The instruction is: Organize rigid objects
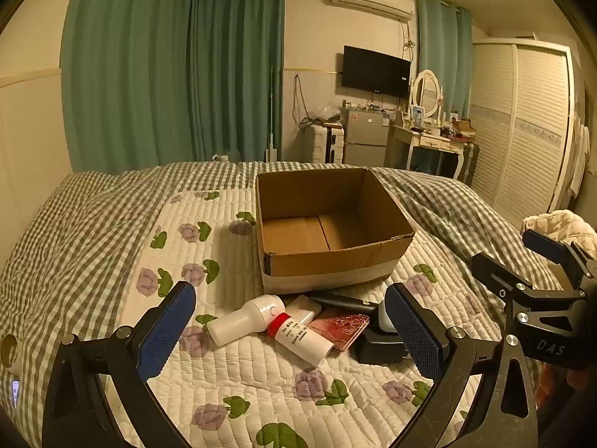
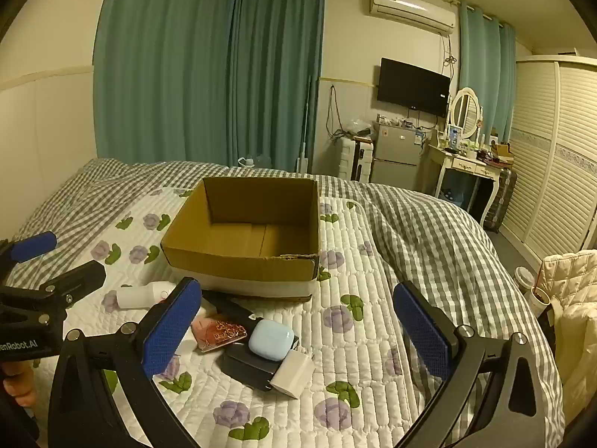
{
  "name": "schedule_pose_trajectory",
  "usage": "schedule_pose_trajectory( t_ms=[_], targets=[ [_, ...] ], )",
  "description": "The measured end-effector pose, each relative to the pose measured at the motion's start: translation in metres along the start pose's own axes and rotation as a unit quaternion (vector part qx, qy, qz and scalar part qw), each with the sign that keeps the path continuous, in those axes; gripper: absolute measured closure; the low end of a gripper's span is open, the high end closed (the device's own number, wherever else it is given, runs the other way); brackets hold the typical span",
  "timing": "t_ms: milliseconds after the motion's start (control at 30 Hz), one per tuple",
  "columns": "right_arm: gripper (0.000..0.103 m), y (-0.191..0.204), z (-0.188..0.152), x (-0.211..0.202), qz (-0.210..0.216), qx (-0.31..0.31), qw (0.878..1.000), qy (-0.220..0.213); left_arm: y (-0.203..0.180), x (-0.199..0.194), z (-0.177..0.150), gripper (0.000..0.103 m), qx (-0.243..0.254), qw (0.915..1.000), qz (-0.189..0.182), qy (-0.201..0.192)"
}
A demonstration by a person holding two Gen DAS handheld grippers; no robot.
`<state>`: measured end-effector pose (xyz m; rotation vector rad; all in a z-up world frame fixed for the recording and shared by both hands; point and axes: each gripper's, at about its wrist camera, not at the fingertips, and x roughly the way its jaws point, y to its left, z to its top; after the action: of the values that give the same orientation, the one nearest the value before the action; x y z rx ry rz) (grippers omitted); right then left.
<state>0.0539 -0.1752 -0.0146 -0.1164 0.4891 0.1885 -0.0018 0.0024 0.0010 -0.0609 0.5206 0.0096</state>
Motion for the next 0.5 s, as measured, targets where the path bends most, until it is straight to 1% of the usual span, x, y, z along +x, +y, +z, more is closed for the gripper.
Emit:
schedule_pose_trajectory(
  t_ms=[33, 67, 100, 233, 267, 500],
  targets=[
    [0.0, 0.0005, 0.0006, 0.0005, -0.002, -0.005, 1.0, 0.013, 0.0019, -0.0011, 0.0002, 0.0, -0.002, 1.0, -0.001, -0.002],
    [0.0, 0.0009, 0.0012, 0.0006, -0.002, -0.006, 1.0, 0.018, 0.0048, -0.0014, -0.0028, 0.0, -0.003, 1.0, 0.001, -0.004],
    [0.0, 0.0011, 0.0017, 0.0004, -0.001, -0.006, 1.0, 0.017, 0.0023, 0.0021, -0.0018, 0.0, 0.006, 1.0, 0.004, 0.007],
    [0.0, 0.0021, 0.004, -0.0001, -0.001, -0.005, 1.0, 0.013, 0.0011, 0.0058, -0.0005, 0.0, 0.008, 0.9999, 0.009, 0.011],
    [0.0, 0.0009, -0.0007, 0.0008, -0.001, -0.004, 1.0, 0.013, 0.0028, 0.0069, -0.0002, 0.0, 0.006, 0.9998, 0.01, 0.013],
    [0.0, 0.0007, 0.0003, 0.003, -0.001, -0.005, 1.0, 0.014, 0.0016, 0.0067, -0.0033, 0.0, 0.004, 0.9998, 0.016, 0.008]
  ],
)
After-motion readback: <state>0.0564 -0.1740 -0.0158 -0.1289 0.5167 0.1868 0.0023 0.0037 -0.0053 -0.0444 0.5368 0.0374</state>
